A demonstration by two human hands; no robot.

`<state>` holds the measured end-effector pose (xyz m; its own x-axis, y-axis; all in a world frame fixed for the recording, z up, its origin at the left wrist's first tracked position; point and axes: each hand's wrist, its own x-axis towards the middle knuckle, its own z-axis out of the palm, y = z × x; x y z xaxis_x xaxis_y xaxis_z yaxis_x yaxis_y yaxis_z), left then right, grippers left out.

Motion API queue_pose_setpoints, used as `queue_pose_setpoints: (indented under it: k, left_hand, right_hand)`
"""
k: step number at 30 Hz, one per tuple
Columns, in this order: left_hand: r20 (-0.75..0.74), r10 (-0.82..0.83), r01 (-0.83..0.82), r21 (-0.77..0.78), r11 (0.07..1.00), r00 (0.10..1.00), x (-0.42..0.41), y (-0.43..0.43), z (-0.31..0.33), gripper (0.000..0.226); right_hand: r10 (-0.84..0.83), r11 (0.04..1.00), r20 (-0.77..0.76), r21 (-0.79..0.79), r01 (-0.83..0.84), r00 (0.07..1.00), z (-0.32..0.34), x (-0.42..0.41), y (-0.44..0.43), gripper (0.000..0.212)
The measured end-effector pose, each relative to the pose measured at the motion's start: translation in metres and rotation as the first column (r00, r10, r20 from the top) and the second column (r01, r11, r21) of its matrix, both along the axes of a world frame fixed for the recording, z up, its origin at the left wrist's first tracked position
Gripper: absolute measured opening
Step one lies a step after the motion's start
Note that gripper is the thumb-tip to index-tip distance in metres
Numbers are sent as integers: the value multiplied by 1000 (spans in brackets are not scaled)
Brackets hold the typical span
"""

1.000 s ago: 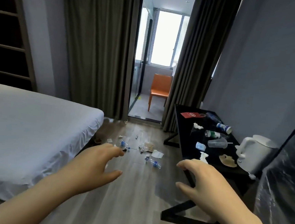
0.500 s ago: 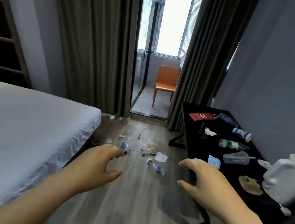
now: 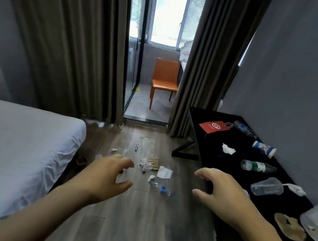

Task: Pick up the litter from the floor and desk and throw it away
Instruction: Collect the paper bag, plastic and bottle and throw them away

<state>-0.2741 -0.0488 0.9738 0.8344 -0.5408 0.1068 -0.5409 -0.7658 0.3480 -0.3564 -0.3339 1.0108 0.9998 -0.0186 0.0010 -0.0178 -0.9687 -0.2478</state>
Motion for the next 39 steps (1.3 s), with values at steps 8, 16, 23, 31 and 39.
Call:
queue_pose_setpoints:
  k: [8,16,23,31,39]
  left_hand:
    - [-71,-22,24,37,999,997,102,-12,-34,46]
    - [-106,14,-9,49,999,994,217,-55,-46,41]
    - [-123,44,-36,66,997,991,318,-111,-53,41]
    - [-217,11,10,99,995,976,405,-151,-81,39]
    - [-283,-80,122,133,984,956,533,-171,-120,36]
  right_hand:
    - [-16,1000,-95,8,17,995,-33,101,-7,48]
    - [-41,995,-117,86,51,992,-67,220,-56,46]
    - [-22,992,-145,116,39,989,-82,327,-113,43]
    - [-35,992,-259,105,64,965,-111,411,-146,47]
    - [-128,986,-369,49,156,921,-150,512,-153,44]
